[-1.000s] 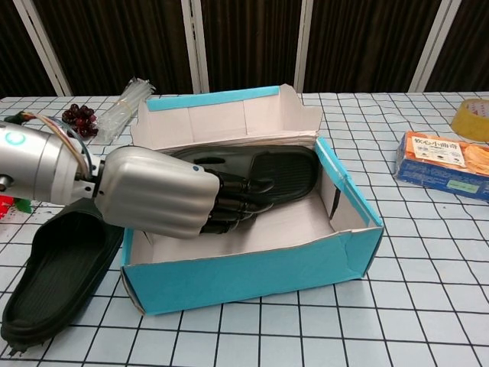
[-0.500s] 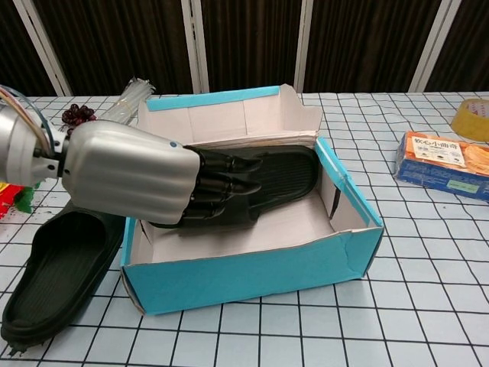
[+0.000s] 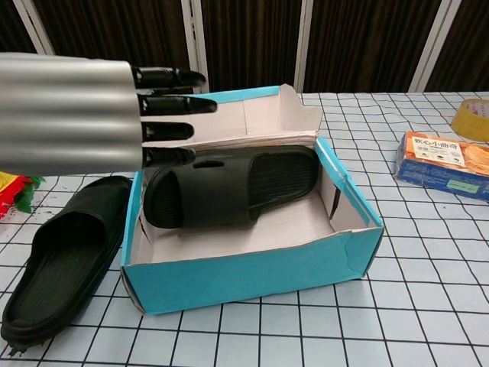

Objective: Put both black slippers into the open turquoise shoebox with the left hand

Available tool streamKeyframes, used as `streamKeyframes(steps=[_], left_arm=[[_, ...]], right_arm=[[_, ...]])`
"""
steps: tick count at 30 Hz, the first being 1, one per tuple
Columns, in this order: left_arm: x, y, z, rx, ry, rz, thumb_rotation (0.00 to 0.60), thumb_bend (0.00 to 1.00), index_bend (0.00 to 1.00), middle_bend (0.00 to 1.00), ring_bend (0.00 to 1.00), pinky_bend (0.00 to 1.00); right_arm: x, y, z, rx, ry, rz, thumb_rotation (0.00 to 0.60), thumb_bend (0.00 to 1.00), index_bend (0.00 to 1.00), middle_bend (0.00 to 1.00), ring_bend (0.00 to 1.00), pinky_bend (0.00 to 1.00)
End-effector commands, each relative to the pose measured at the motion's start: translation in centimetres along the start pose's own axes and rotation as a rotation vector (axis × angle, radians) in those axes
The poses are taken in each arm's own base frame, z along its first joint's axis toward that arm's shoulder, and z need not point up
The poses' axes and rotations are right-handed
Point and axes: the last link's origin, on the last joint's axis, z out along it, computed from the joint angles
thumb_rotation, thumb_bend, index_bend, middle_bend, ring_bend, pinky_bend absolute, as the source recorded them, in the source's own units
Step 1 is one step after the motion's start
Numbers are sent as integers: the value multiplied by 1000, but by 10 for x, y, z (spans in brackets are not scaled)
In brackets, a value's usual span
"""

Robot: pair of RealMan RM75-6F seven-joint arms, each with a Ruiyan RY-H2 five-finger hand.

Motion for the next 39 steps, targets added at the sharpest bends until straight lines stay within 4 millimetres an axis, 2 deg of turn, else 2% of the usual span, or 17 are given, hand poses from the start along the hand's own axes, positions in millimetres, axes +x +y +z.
streamKeyframes(steps=[1, 9, 14, 21, 22, 23, 28, 39], left_arm=[[-7, 0, -21, 50, -29, -69, 600, 316, 310, 364, 178, 196], [-26, -3, -56, 328, -58, -270, 600, 315, 326, 417, 230, 259], [-42, 14, -71, 508, -117, -493, 600, 316, 338, 442, 256, 303], [-68, 38, -81, 655, -271, -819, 600, 315, 364, 447, 264, 314], [-71, 39, -81, 671, -287, -859, 600, 315, 369, 448, 264, 314], [-78, 40, -79, 736, -320, -988, 600, 315, 374, 449, 264, 315], [-85, 35, -65, 801, -346, -1141, 600, 313, 376, 462, 264, 324], [-99, 34, -37, 866, -393, -1273, 600, 306, 376, 463, 265, 329]], right_arm=[[0, 0, 0, -1, 1, 0, 600, 235, 96, 134, 124, 94], [0, 1, 1, -5, -1, 1, 600, 236, 96, 133, 124, 94], [0, 0, 0, -2, -5, -2, 600, 236, 96, 134, 124, 94], [-1, 0, 1, -6, -10, -4, 600, 236, 96, 133, 123, 94], [-1, 0, 2, -6, -11, -4, 600, 235, 96, 133, 123, 94], [-2, 0, 2, -5, -16, -8, 600, 235, 96, 133, 124, 94], [-4, -1, 3, -2, -24, -13, 600, 235, 96, 134, 124, 94], [-3, -1, 4, -6, -23, -12, 600, 236, 96, 133, 124, 94]])
